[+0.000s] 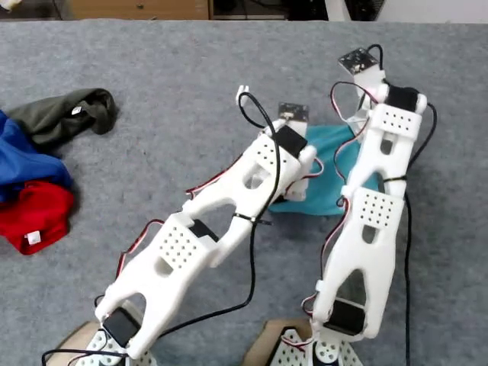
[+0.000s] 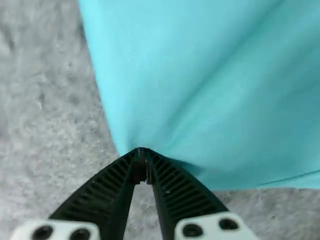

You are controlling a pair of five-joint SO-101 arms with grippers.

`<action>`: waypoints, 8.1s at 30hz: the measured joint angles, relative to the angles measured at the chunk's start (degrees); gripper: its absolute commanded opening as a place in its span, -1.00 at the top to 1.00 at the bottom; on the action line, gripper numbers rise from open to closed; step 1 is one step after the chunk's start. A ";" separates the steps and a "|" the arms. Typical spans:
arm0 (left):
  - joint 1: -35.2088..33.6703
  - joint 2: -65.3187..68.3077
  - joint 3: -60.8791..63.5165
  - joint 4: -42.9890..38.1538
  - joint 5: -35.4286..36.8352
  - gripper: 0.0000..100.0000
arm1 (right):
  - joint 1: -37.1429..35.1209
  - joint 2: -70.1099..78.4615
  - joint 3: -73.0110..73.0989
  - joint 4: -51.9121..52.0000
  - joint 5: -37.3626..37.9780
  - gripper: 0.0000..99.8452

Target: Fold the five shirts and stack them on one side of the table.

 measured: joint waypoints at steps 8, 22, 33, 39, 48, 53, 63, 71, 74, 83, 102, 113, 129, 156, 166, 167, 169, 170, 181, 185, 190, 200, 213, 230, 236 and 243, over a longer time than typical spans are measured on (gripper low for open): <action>-1.93 -1.76 -10.90 3.96 -0.62 0.96 | 0.26 -5.10 -2.37 7.65 0.00 0.99; -10.99 5.45 -24.26 -6.33 -2.55 0.96 | 2.81 -27.87 17.76 10.81 -0.18 0.99; -10.90 16.09 -24.26 -16.44 -2.99 0.96 | 2.90 -49.05 61.19 6.33 -1.23 0.99; -10.90 17.14 -24.26 -17.41 -2.99 0.96 | 2.90 -56.09 85.63 -8.53 -1.58 0.99; -10.90 17.14 -24.26 -17.41 -2.99 0.96 | 6.42 -57.85 99.34 -21.54 -1.76 0.99; -10.90 17.14 -26.02 -17.05 -2.99 0.96 | 6.59 -60.48 98.64 -19.96 -1.76 0.99; -13.01 17.05 -39.38 -7.65 -3.08 0.96 | 6.59 -76.75 96.35 -15.03 -1.67 0.99; -14.07 16.44 -39.65 -4.92 -3.08 0.95 | 7.47 -91.78 104.70 -1.93 -1.67 0.98; -14.42 13.98 -39.65 -2.64 -3.08 0.95 | 7.74 -96.18 110.51 3.69 -1.58 0.98; -18.11 10.20 -39.65 -1.93 -5.54 0.95 | 11.34 -100.31 122.29 3.25 -16.88 0.49; -18.55 10.20 -39.65 -2.55 -5.54 0.95 | -1.14 -88.35 125.54 -25.32 -70.68 0.23; -18.55 10.20 -39.65 -2.90 -5.54 0.95 | -1.14 -76.66 125.54 -39.56 -74.02 0.47; -18.55 10.20 -39.65 -3.43 -5.54 0.96 | -1.14 -73.85 123.69 -40.18 -74.02 0.66; -18.55 10.20 -39.65 -3.43 -5.54 0.96 | 0.97 -69.63 120.53 -38.42 -68.84 0.99; -18.55 10.20 -39.65 -3.43 -5.54 0.96 | 13.19 -74.37 120.00 -33.05 -58.55 0.99; -18.55 10.20 -39.65 -3.43 -5.54 0.96 | 14.51 -74.90 120.00 -32.00 -57.23 0.99; -18.55 10.20 -39.65 -3.43 -5.54 0.96 | 17.14 -75.96 120.00 -30.24 -54.86 0.99; -18.55 10.20 -39.65 -3.43 -5.54 0.96 | 18.81 -76.48 120.00 -29.36 -53.54 0.99; -18.99 10.20 -39.65 -3.43 -5.54 0.96 | 42.81 -80.79 120.00 -25.58 -36.31 0.99; -18.99 10.20 -39.65 -3.43 -5.54 0.96 | 52.31 -80.79 120.00 -25.41 -28.57 0.99; -18.99 10.20 -39.65 -3.43 -5.54 0.96 | 63.30 -80.79 120.00 -25.41 -19.25 0.99; -18.99 10.20 -39.65 -3.25 -6.59 0.96 | 74.29 -80.79 120.00 -25.41 -5.27 0.84; -25.76 1.58 -40.18 8.70 -12.40 0.96 | 66.90 -80.79 109.45 -4.22 -3.60 0.25; -54.86 -31.12 -7.47 8.97 -15.03 0.96 | 48.35 -81.58 87.74 10.29 -7.30 0.96; -72.88 -42.90 11.52 8.97 -14.95 0.76 | 37.89 -88.26 92.57 10.29 -7.30 0.96; -89.41 -43.52 16.44 7.56 -16.62 0.51 | 27.08 -98.20 100.84 10.29 -7.82 0.96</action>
